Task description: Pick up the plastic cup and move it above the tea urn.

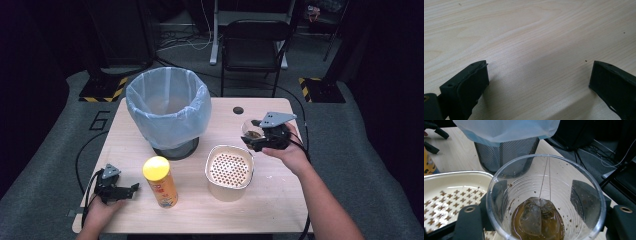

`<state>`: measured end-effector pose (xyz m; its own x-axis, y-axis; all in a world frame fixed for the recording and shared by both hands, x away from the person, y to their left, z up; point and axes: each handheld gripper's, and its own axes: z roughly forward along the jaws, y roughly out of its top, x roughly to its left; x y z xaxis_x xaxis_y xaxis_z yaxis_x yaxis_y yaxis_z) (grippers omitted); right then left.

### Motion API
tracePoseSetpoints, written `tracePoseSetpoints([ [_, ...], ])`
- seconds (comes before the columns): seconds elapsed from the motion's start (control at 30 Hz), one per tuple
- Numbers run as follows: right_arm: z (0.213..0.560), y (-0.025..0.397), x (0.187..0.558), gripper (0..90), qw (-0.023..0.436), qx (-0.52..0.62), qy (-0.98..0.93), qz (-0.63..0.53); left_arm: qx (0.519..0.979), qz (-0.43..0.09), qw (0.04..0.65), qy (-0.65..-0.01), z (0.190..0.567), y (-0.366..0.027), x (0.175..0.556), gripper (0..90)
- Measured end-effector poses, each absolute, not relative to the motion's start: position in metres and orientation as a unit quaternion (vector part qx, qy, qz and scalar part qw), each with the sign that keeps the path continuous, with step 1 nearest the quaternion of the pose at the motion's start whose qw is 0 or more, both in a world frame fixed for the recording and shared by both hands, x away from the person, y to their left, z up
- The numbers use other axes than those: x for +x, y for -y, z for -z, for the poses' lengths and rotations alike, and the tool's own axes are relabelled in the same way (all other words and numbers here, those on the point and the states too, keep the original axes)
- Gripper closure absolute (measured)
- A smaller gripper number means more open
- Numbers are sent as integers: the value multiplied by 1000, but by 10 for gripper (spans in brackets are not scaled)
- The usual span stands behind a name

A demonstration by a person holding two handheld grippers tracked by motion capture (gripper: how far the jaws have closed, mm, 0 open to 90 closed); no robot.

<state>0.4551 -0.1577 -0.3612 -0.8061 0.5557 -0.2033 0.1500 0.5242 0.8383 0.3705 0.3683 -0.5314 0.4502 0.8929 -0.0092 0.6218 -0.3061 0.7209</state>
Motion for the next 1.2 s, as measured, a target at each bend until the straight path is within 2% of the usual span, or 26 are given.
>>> tracePoseSetpoints([
  [0.2,368,151,468,308,221,210,-837,-454,782,-202,336,-484,531,-368,371,20],
  [0.3,373,148,475,310,200,208,-834,-471,783,-202,336,-484,531,-368,371,21],
  [1.2,373,138,480,314,230,116,-846,-467,783,-202,336,-484,531,-368,370,21],
])
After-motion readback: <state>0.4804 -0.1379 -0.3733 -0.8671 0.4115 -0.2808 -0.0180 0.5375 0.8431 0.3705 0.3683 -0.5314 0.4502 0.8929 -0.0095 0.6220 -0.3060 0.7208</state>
